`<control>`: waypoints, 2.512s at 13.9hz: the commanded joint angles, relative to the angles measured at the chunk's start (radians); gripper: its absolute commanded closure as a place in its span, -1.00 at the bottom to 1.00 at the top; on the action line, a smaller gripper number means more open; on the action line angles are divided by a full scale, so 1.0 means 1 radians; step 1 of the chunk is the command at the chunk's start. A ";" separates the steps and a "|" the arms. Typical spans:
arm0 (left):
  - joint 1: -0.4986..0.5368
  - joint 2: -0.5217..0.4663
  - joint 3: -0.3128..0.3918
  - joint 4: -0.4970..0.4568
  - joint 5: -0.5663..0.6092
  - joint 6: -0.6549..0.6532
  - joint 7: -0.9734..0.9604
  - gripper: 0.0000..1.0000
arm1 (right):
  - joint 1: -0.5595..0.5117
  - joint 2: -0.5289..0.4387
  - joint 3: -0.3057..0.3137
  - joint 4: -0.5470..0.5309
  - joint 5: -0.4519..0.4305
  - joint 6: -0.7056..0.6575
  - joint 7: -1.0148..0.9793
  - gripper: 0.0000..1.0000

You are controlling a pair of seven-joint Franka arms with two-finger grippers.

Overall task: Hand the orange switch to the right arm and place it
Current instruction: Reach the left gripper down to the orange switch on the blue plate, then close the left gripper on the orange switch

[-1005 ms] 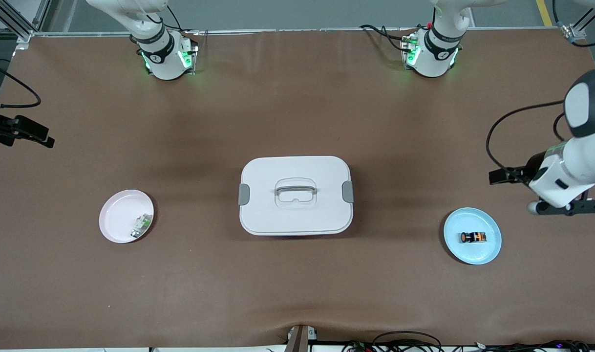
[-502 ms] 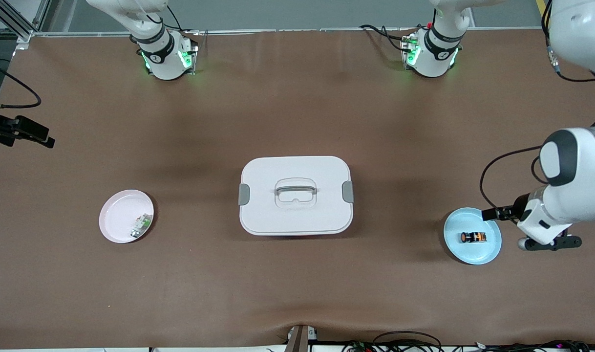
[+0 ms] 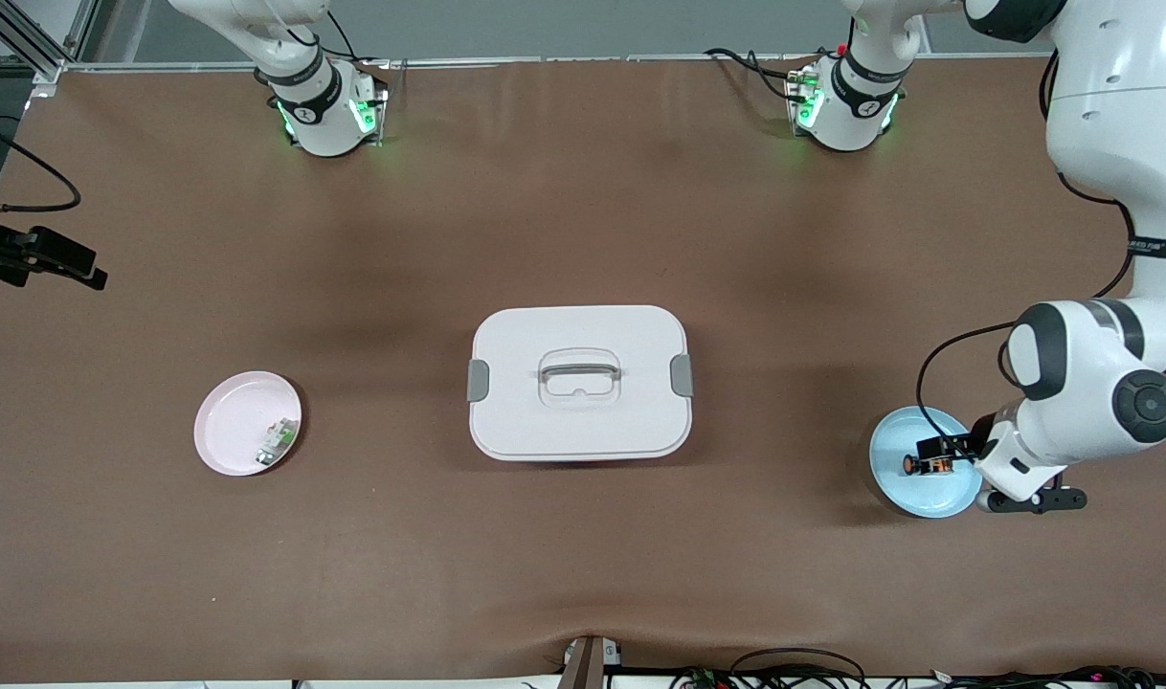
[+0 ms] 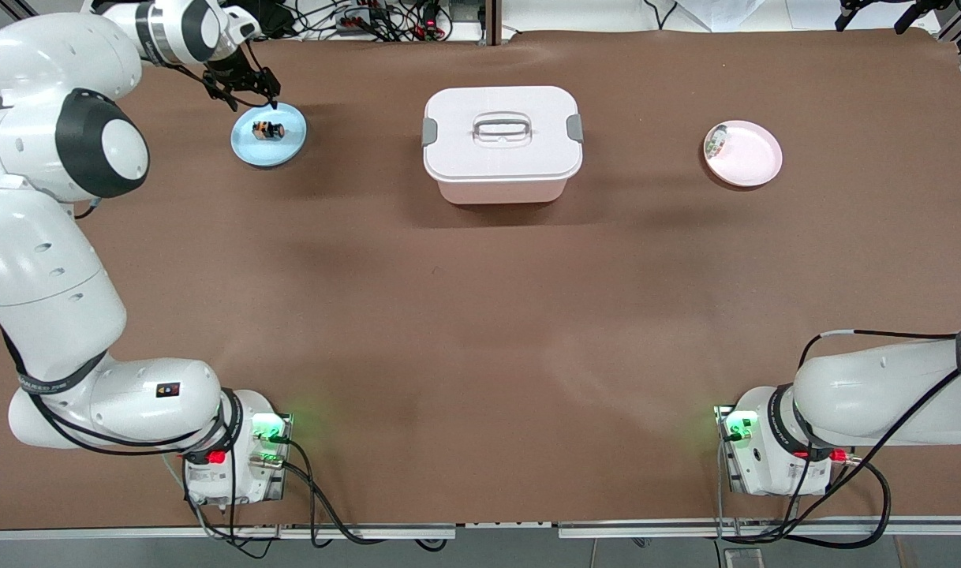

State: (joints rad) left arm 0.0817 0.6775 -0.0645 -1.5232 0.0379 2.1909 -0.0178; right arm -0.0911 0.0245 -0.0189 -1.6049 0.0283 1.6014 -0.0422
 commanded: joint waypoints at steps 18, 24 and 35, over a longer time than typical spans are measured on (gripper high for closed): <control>0.001 0.086 0.005 -0.071 0.066 0.181 0.018 -0.83 | -0.013 0.006 0.016 0.019 -0.013 -0.011 0.005 -1.00; 0.009 0.083 0.005 -0.072 0.071 0.174 0.018 -0.57 | -0.013 0.006 0.016 0.019 -0.013 -0.012 0.005 -1.00; 0.009 0.050 -0.003 -0.060 0.056 0.174 0.002 0.94 | -0.013 0.008 0.016 0.019 -0.013 -0.012 0.005 -1.00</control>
State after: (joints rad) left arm 0.0915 0.7687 -0.0627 -1.5700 0.0943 2.3697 -0.0085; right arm -0.0911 0.0245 -0.0170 -1.6049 0.0283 1.6014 -0.0422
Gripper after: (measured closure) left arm 0.273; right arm 0.000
